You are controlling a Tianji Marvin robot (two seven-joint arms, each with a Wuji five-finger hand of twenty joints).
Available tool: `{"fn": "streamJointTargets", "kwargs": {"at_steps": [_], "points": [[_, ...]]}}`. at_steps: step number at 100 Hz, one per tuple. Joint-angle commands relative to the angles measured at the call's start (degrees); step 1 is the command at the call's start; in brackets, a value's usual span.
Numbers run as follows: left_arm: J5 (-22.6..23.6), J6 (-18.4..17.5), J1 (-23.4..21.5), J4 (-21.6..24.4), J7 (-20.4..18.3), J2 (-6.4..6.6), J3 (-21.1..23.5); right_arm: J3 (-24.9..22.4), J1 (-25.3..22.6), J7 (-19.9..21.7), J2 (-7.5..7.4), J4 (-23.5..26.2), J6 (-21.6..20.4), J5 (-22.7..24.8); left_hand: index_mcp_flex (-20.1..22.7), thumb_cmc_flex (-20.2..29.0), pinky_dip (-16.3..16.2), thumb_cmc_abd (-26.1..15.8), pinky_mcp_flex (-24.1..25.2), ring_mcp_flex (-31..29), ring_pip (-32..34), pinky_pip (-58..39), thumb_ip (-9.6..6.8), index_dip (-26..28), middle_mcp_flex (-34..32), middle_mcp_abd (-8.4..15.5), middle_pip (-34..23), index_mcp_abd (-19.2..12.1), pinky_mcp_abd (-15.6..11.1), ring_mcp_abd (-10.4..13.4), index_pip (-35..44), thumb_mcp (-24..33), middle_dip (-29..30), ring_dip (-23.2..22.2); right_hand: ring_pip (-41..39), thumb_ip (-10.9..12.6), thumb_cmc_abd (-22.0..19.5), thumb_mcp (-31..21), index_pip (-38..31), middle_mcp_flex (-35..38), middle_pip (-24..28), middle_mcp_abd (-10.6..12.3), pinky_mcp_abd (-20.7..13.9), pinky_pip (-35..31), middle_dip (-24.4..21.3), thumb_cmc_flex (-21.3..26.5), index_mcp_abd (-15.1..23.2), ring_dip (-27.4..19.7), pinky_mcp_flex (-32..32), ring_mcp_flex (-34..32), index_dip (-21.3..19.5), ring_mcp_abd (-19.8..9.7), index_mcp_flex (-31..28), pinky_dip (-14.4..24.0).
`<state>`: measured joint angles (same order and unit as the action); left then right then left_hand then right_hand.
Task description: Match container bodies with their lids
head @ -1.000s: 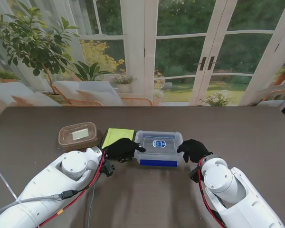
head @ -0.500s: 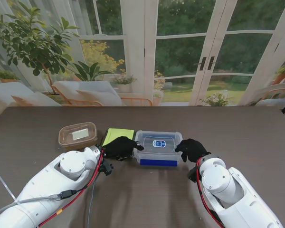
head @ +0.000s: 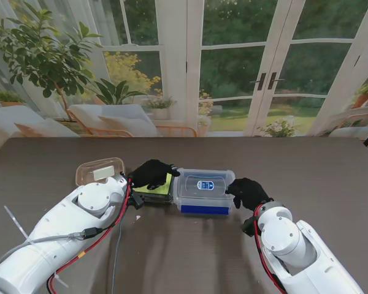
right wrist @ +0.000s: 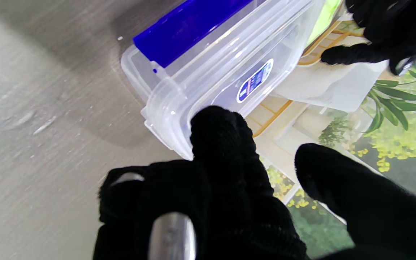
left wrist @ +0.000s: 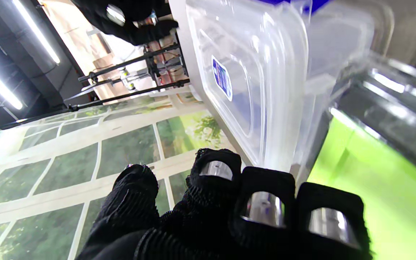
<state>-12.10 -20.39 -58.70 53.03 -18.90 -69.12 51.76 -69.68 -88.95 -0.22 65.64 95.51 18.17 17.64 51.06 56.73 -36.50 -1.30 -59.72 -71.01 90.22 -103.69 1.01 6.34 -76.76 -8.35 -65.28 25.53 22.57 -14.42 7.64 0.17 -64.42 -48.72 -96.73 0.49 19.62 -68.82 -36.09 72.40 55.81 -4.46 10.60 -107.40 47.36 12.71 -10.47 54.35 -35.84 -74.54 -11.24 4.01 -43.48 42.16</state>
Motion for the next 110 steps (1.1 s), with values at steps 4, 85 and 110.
{"fn": "streamJointTargets", "kwargs": {"at_steps": [4,85,110], "points": [[-0.7,-0.7,3.2,-2.4,-1.1,-1.79,-0.7,0.0,-2.0,1.4,-0.07,1.8,-0.9,0.0,2.1,-1.7,0.2,-1.4,-1.7,-1.7,1.1,-12.9,-0.34,0.2,-1.2,-1.2,-0.6,-0.9,0.0,-0.7,0.1,-0.7,0.5,-0.3,-1.5,-1.4,1.0,0.1,-1.1,5.0,0.2,-5.0,1.3,-10.5,-0.9,-1.0,0.7,-0.1,-32.3,-0.5,-0.7,-0.1,-0.7,-1.5],[8.8,-5.4,13.3,-15.5,3.3,-6.52,-12.3,0.3,-5.1,5.3,-1.48,2.9,-3.7,2.1,-2.0,-3.1,-0.5,-1.6,-1.9,-1.7,1.9,-13.8,-0.31,-0.4,-1.0,-1.0,1.5,-0.8,-2.1,1.3,-1.8,-0.8,2.1,0.8,-2.6,-1.4,0.8,0.1,0.4,8.3,-0.7,-4.9,1.0,-11.5,-0.7,-0.8,0.2,0.6,-32.4,-0.5,0.1,-0.3,0.4,-0.7],[12.6,-3.6,14.6,-15.8,5.4,-6.75,-14.8,0.6,-5.2,5.7,-1.54,3.0,-4.1,1.6,-6.8,-3.6,0.1,-1.9,-1.9,-1.7,1.8,-13.6,-0.34,-1.0,-0.9,-1.3,5.6,-0.3,-3.5,2.7,-3.5,-0.8,0.9,1.4,-2.7,-1.4,0.7,0.2,0.4,8.3,-0.8,-4.8,1.1,-11.5,-0.6,-0.9,0.3,0.6,-32.4,-0.5,0.0,-0.3,0.2,-0.6]]}}
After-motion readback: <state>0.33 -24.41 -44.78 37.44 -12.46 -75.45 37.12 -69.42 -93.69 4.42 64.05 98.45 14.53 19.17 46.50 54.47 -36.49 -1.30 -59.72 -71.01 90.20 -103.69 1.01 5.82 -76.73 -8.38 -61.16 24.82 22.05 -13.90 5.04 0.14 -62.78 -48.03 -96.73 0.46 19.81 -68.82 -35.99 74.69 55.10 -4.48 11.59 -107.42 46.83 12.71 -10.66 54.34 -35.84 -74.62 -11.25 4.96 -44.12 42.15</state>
